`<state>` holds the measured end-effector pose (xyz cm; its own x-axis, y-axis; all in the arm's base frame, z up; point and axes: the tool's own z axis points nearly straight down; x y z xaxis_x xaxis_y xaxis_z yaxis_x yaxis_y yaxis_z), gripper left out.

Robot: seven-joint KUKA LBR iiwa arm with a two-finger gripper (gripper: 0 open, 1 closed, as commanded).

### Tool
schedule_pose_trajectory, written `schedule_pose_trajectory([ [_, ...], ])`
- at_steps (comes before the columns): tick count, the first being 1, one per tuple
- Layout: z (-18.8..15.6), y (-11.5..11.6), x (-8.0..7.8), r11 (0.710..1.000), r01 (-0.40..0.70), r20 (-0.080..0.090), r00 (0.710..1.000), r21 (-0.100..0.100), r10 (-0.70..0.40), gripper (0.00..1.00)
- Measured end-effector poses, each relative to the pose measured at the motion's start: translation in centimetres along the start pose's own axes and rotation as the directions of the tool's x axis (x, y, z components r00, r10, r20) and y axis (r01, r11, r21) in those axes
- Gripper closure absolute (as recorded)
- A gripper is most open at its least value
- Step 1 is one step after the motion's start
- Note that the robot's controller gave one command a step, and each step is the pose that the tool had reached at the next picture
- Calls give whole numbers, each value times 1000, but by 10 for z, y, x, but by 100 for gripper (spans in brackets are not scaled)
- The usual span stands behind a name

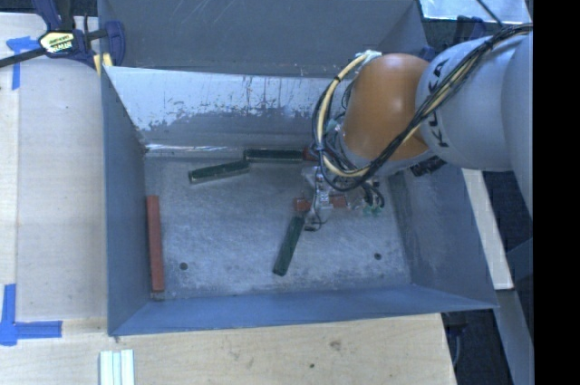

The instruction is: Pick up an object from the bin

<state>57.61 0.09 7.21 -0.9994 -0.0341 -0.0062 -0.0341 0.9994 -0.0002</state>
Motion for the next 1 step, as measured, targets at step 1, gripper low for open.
schedule_pose_trajectory([
  [1,-22,-37,-9,1000,24,-3,1000,0,-24,100],
])
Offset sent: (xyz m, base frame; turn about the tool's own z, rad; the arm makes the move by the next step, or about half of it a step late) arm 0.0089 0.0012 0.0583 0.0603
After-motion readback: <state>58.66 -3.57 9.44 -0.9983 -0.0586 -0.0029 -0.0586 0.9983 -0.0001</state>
